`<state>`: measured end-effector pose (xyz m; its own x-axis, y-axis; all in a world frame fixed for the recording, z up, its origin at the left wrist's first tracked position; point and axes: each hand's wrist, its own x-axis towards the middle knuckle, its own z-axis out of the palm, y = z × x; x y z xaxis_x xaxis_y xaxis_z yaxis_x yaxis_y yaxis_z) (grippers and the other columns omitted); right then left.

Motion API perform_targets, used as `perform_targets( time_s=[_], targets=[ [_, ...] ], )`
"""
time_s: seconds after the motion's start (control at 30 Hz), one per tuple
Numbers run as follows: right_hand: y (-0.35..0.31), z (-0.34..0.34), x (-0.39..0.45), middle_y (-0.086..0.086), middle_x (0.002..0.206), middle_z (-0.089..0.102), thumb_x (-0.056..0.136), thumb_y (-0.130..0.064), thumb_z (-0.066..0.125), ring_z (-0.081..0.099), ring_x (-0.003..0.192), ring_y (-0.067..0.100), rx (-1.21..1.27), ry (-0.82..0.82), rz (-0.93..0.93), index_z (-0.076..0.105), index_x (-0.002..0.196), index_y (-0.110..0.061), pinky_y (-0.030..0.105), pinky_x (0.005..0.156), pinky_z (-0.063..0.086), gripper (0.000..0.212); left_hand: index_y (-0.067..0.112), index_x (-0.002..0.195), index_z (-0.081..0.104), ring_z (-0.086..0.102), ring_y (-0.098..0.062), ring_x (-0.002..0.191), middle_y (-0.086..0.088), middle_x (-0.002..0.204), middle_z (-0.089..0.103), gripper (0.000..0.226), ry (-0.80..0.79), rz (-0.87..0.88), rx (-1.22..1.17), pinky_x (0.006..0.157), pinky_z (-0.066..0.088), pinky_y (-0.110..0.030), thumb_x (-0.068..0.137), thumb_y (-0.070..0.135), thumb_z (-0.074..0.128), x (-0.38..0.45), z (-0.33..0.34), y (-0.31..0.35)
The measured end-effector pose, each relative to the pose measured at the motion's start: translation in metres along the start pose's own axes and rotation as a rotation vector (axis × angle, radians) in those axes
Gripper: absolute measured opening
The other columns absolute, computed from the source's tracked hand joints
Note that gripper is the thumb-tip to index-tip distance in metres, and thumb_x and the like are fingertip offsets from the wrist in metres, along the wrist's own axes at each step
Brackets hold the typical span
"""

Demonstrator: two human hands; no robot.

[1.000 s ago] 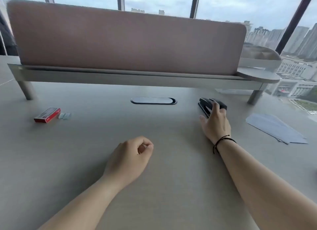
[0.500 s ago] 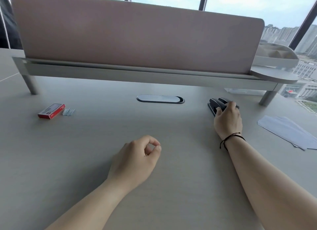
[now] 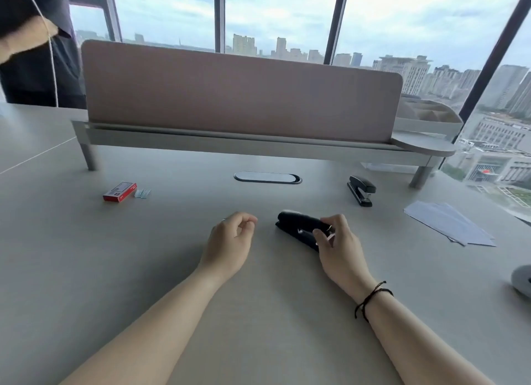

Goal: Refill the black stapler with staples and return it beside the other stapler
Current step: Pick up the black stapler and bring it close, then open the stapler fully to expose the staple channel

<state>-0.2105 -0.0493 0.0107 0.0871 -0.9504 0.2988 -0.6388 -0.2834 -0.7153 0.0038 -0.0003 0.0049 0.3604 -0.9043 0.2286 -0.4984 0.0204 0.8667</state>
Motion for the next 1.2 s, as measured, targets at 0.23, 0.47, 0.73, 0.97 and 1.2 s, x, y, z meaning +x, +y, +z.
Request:
perform_targets(
  time_s=[0.23, 0.47, 0.73, 0.97, 1.2],
  targets=[
    [-0.023, -0.008, -0.072, -0.008, 0.067, 0.055, 0.097, -0.024, 0.06, 0.045, 0.052, 0.005, 0.108, -0.242, -0.102, 0.056, 0.114, -0.029, 0.015, 0.052, 0.038, 0.018, 0.021, 0.103, 0.075, 0.063, -0.013, 0.105, 0.007, 0.105, 0.072, 0.02, -0.196, -0.114, -0.209, 0.083, 0.042, -0.024, 0.099, 0.028, 0.056, -0.029, -0.024, 0.012],
    [-0.031, -0.009, -0.093, 0.005, 0.094, 0.068, 0.086, -0.023, 0.069, 0.053, 0.061, 0.013, 0.305, -0.503, -0.151, 0.059, 0.106, -0.036, 0.034, 0.061, 0.044, 0.025, 0.032, 0.094, 0.074, 0.07, -0.009, 0.085, 0.009, 0.09, 0.078, 0.015, -0.379, 0.05, -0.033, 0.079, 0.051, -0.024, 0.079, 0.037, 0.072, -0.094, -0.06, 0.008],
    [-0.034, -0.015, -0.091, 0.008, 0.085, 0.073, 0.069, -0.029, 0.084, 0.067, 0.075, 0.037, 0.251, -0.572, -0.176, 0.069, 0.092, -0.028, 0.046, 0.063, 0.053, 0.027, 0.036, 0.1, 0.071, 0.063, -0.002, 0.084, 0.015, 0.089, 0.071, 0.023, -0.348, 0.31, 0.227, 0.072, 0.05, -0.02, 0.078, 0.041, 0.075, -0.103, -0.062, 0.013],
    [-0.038, -0.013, -0.095, 0.007, 0.081, 0.073, 0.064, -0.035, 0.088, 0.066, 0.074, 0.034, 0.205, -0.586, -0.173, 0.069, 0.087, -0.028, 0.05, 0.067, 0.055, 0.03, 0.039, 0.103, 0.066, 0.062, -0.006, 0.081, 0.016, 0.086, 0.065, 0.033, -0.369, 0.389, 0.233, 0.071, 0.052, -0.028, 0.073, 0.052, 0.073, -0.109, -0.056, 0.016],
    [-0.041, -0.011, -0.098, 0.007, 0.081, 0.075, 0.062, -0.033, 0.089, 0.066, 0.072, 0.038, 0.255, -0.589, -0.162, 0.071, 0.085, -0.027, 0.052, 0.065, 0.055, 0.03, 0.037, 0.1, 0.066, 0.057, -0.002, 0.076, 0.02, 0.084, 0.06, 0.03, -0.388, 0.419, 0.259, 0.068, 0.051, -0.028, 0.074, 0.05, 0.074, -0.11, -0.061, 0.017]
  ],
)
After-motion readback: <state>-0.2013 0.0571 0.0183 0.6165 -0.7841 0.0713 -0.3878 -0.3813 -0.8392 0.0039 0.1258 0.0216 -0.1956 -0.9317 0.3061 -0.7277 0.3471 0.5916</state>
